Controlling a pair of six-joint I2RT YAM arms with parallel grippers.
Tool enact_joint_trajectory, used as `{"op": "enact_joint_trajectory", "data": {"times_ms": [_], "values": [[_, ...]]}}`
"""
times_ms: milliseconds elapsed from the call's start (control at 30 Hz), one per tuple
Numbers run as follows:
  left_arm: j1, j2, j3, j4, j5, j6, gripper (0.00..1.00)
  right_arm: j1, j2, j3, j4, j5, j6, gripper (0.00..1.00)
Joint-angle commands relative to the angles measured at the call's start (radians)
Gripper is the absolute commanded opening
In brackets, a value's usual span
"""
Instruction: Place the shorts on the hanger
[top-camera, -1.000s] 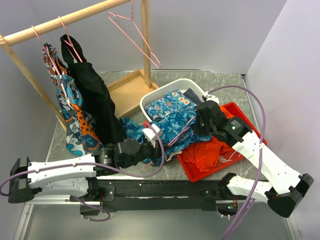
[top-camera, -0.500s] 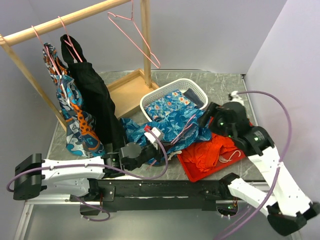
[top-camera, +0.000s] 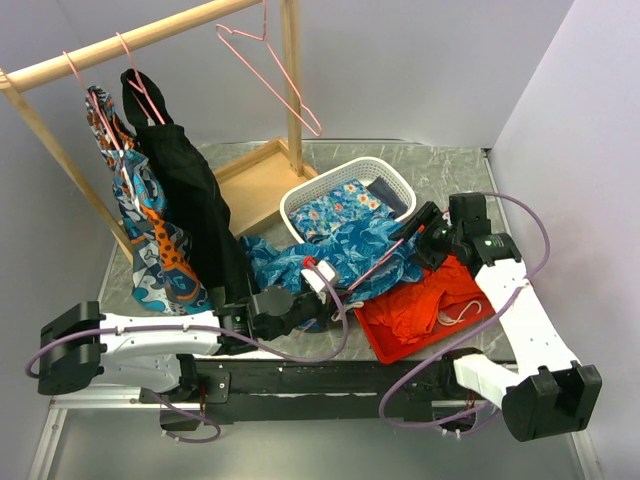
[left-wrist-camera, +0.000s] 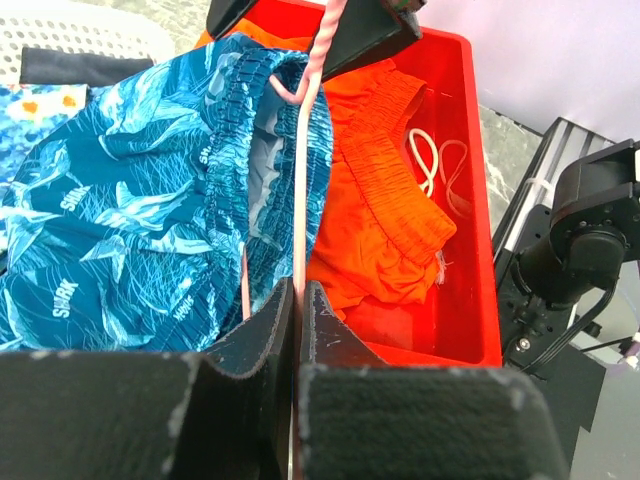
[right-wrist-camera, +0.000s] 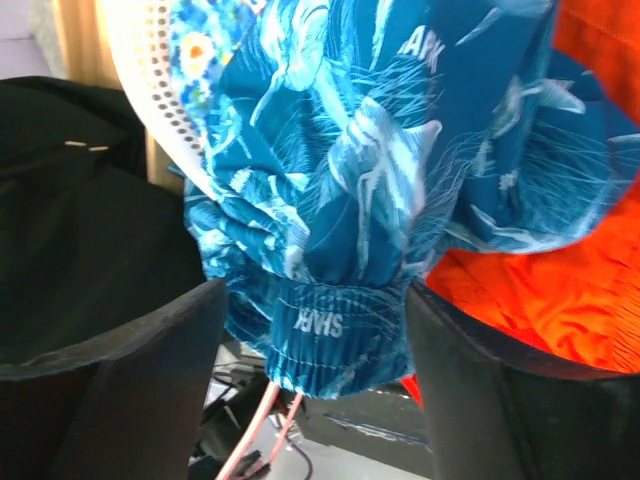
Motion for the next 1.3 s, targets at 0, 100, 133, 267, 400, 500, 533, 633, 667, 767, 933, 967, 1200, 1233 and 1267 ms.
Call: {"op": "enact_joint_trajectory", "data": {"times_ms": [0,100,133,267,400,500,533,633,667,767,933,967,1200,1233,1267], "values": [[-0.004,0.010,0.072,0.070,0.011,0.053,0.01,-0.006,-0.019,-0.046,0.080,-0.045,0.049,0.74],[-0.004,0.032,0.090,0.073,0.032,0.065,0.01,-0.011,-0.039,-0.095,0.107,-0.034,0.065,0.67],[-0.004,0.041,0.093,0.076,0.034,0.064,0.01,-0.015,-0.034,-0.102,0.112,-0.028,0.066,0.64],[-0.004,0.049,0.115,0.076,0.034,0.065,0.01,-0.040,-0.008,-0.117,0.111,-0.031,0.042,0.45],[-0.004,0.075,0.150,0.015,0.026,0.036,0.13,-0.052,-0.008,-0.120,0.114,-0.025,0.032,0.08],[-0.004,0.075,0.173,-0.046,0.012,-0.011,0.55,-0.052,-0.028,-0.128,0.124,-0.023,0.025,0.00],[-0.004,0.052,0.171,-0.062,0.000,-0.030,0.63,-0.052,-0.037,-0.132,0.135,-0.025,0.023,0.00],[-0.004,-0.032,0.170,-0.161,-0.075,-0.105,0.79,-0.052,-0.057,-0.135,0.138,-0.011,-0.003,0.00],[-0.004,-0.052,0.179,-0.204,-0.147,-0.130,0.81,-0.054,-0.066,-0.138,0.137,-0.003,-0.014,0.00],[0.011,-0.091,0.245,-0.442,-0.276,-0.270,0.78,-0.054,-0.098,-0.129,0.129,0.026,-0.037,0.00],[0.115,0.012,0.380,-0.873,-0.370,-0.530,0.65,-0.054,-0.131,-0.080,0.086,0.061,-0.063,0.00],[0.129,0.028,0.389,-0.953,-0.377,-0.562,0.63,-0.054,-0.138,-0.080,0.086,0.063,-0.058,0.00],[0.161,0.160,0.469,-1.036,-0.328,-0.552,0.55,-0.052,-0.140,-0.069,0.083,0.057,-0.031,0.00],[0.161,0.171,0.478,-1.041,-0.321,-0.547,0.55,-0.052,-0.138,-0.066,0.083,0.057,-0.026,0.00],[0.161,0.177,0.483,-1.044,-0.315,-0.542,0.55,-0.054,-0.135,-0.063,0.081,0.060,-0.021,0.00]]}}
